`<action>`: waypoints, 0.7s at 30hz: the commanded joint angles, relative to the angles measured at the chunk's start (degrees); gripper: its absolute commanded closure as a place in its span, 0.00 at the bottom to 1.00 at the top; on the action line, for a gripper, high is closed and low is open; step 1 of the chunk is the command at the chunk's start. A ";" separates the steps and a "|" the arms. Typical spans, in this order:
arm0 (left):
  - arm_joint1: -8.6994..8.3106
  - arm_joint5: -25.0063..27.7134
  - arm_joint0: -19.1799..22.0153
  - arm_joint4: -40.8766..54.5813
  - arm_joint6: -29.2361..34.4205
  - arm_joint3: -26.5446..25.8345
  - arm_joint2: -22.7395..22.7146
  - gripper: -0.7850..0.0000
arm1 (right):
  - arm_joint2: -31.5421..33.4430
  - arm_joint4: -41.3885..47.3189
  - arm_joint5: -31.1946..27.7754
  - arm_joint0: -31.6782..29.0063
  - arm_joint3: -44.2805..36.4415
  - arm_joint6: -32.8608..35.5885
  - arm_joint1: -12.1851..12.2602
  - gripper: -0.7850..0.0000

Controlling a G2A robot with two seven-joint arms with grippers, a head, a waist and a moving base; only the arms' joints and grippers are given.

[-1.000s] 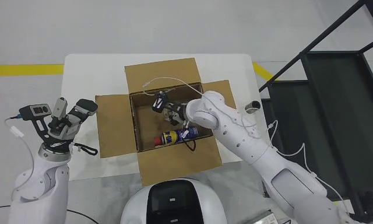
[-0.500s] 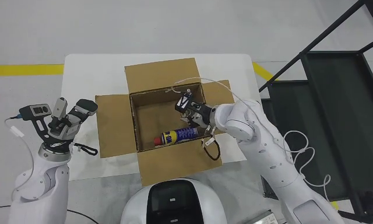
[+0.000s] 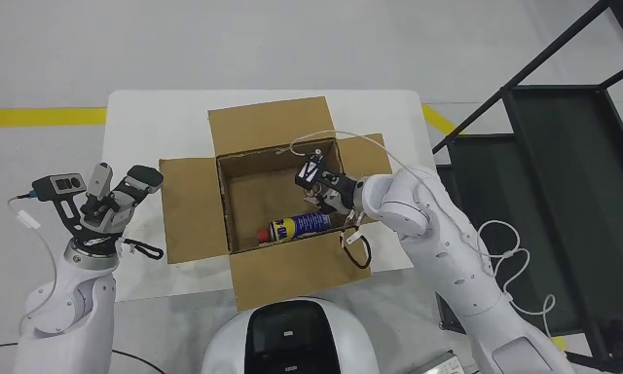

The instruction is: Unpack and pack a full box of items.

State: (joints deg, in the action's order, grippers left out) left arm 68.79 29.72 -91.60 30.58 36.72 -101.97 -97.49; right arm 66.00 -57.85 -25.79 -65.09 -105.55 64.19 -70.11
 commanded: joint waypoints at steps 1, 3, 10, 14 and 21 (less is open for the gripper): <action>0.00 0.00 0.00 0.00 0.00 0.00 0.00 0.00 | 0.00 0.00 0.00 0.00 0.00 0.00 0.00 1.00; 0.00 0.00 0.00 0.00 0.00 0.00 0.00 0.00 | 0.00 0.00 0.00 0.00 0.00 0.00 0.00 1.00; 0.00 0.00 0.00 0.00 0.00 0.00 0.00 0.00 | 3.94 0.64 -0.82 -2.46 -2.72 0.01 0.97 1.00; 0.00 0.00 0.00 0.00 0.00 0.00 0.00 0.00 | 11.91 6.27 -1.58 -6.59 -6.64 1.10 2.21 1.00; 0.00 0.00 0.00 0.00 0.00 0.00 0.00 0.00 | 25.86 8.20 -0.41 -15.09 -9.43 0.64 4.03 1.00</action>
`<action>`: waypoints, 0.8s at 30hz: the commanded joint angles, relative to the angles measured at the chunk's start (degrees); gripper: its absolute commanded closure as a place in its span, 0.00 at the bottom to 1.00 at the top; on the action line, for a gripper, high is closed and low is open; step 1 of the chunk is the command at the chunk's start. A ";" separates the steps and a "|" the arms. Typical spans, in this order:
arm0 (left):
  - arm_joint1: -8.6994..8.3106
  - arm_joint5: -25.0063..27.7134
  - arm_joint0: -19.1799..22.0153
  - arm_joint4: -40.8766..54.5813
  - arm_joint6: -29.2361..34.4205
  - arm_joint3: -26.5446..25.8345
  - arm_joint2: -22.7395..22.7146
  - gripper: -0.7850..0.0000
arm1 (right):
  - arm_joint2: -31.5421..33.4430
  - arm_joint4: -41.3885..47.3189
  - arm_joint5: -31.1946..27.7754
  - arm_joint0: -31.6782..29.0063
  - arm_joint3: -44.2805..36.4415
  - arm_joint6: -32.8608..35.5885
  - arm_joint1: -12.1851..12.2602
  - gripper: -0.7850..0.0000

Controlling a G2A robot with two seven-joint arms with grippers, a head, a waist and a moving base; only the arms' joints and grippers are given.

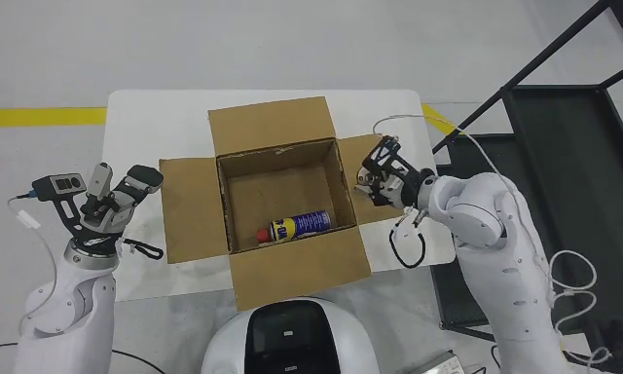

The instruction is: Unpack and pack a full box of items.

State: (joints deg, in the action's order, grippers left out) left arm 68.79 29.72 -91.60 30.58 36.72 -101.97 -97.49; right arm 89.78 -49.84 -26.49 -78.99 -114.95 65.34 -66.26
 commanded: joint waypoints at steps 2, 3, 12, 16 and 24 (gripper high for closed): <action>0.00 0.00 0.00 0.00 0.00 0.00 0.00 0.00 | 5.02 0.93 0.92 -2.94 0.40 -1.67 0.47 1.00; 0.00 0.00 0.00 0.00 0.00 0.00 0.00 0.00 | 6.32 0.90 1.07 -3.67 0.74 -2.07 0.62 1.00; 0.00 0.00 0.00 0.00 0.00 0.00 0.00 0.00 | 13.60 0.93 4.30 -7.76 7.64 -4.33 1.58 1.00; 0.00 0.00 0.00 0.00 0.00 0.00 0.00 0.00 | 13.39 0.11 4.80 -7.84 11.90 -4.23 1.90 1.00; 0.00 0.00 0.00 0.00 0.00 0.00 0.00 0.00 | 10.08 -1.59 6.61 -6.33 22.50 -8.07 2.06 1.00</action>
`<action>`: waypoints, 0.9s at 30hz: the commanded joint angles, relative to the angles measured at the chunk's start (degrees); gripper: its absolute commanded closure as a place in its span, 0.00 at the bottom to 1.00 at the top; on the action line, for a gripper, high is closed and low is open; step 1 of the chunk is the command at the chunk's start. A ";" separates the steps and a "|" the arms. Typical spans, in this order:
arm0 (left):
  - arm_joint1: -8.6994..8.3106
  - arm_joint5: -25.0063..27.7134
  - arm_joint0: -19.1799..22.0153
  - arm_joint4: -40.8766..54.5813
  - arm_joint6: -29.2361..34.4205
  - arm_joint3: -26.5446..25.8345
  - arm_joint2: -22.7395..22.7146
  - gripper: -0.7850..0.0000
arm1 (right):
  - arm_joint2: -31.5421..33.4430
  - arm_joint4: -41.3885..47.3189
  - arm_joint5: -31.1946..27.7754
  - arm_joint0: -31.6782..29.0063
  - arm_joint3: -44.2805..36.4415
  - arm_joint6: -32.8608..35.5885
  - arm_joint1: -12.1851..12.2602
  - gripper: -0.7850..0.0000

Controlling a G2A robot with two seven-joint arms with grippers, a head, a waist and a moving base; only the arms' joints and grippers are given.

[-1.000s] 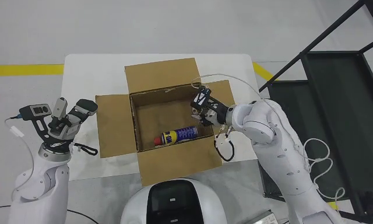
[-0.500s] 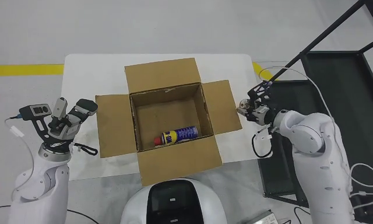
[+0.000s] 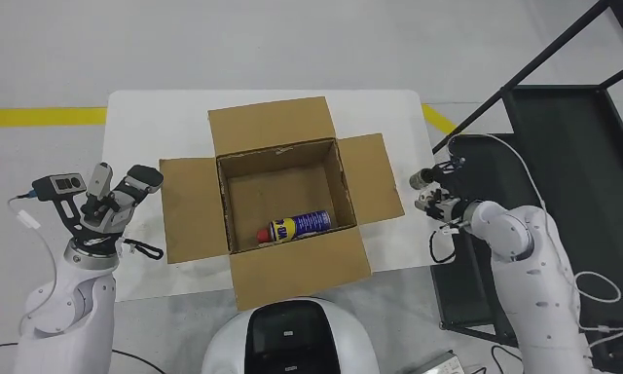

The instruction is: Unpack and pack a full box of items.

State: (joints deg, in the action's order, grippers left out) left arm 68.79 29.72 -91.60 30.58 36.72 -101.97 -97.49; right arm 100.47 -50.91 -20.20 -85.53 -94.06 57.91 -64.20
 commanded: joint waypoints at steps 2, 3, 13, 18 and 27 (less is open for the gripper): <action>0.00 0.00 0.00 0.00 0.00 0.00 0.00 0.00 | -1.70 -1.39 1.15 0.98 4.49 -1.80 -0.02 1.00; 0.00 0.00 0.00 0.00 0.00 0.00 0.00 0.00 | -2.11 -2.18 1.76 1.54 5.97 -2.52 0.00 1.00; 0.00 0.00 0.00 0.00 0.00 0.00 0.00 0.00 | -6.53 -6.05 4.91 6.79 15.79 -7.81 -0.09 1.00; 0.00 0.00 0.00 0.00 0.00 0.00 0.00 0.00 | -8.86 -6.63 5.48 9.54 20.20 -9.31 -0.25 1.00; 0.00 0.00 0.00 0.00 0.00 0.00 0.00 0.00 | -10.64 -6.60 6.09 11.92 25.04 -11.03 -0.26 0.10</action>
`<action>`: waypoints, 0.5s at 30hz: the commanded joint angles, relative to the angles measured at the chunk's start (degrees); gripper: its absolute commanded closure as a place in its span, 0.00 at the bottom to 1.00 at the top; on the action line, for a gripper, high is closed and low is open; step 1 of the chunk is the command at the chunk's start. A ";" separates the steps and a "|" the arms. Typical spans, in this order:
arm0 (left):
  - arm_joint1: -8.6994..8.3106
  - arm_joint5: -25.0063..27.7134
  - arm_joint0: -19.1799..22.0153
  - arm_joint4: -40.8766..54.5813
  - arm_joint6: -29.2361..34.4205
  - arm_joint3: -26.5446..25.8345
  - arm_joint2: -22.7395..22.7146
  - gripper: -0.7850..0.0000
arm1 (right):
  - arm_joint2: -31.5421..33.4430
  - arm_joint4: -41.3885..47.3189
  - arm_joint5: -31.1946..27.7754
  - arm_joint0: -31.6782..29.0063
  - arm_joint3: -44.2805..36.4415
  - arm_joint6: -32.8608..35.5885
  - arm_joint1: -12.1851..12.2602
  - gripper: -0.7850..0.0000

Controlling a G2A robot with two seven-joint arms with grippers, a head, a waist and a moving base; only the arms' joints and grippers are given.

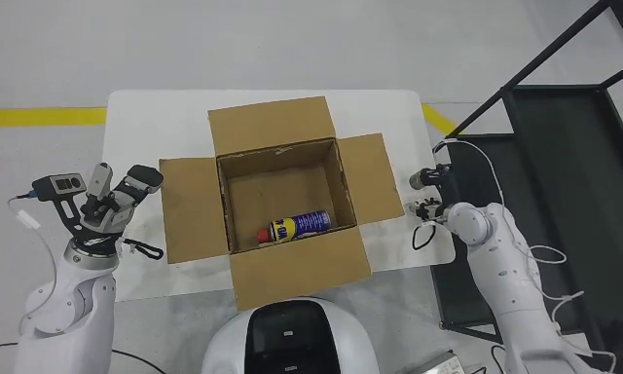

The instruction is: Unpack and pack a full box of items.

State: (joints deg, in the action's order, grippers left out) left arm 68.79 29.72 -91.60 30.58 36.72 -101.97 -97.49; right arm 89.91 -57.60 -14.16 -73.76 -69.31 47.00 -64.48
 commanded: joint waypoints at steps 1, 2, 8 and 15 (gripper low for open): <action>0.00 0.00 0.00 0.00 0.00 0.00 0.00 0.00 | -0.19 0.21 0.03 0.26 0.50 -0.13 0.03 0.00; 0.00 0.00 0.00 0.00 0.00 0.00 0.00 0.00 | -0.18 0.42 0.02 0.34 0.64 -0.26 0.05 0.00; 0.00 0.00 0.00 0.00 0.00 0.00 0.00 0.00 | 1.52 1.85 -0.48 -0.95 -1.83 -1.13 0.52 0.00; 0.00 0.00 0.00 0.00 0.00 0.00 0.00 0.00 | 6.44 3.29 -1.43 -5.44 -9.72 -0.11 1.58 0.00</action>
State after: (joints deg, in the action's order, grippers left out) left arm 68.79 29.72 -91.60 30.58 36.72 -101.97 -97.49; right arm 95.42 -54.66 -15.47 -78.34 -77.45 46.77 -63.05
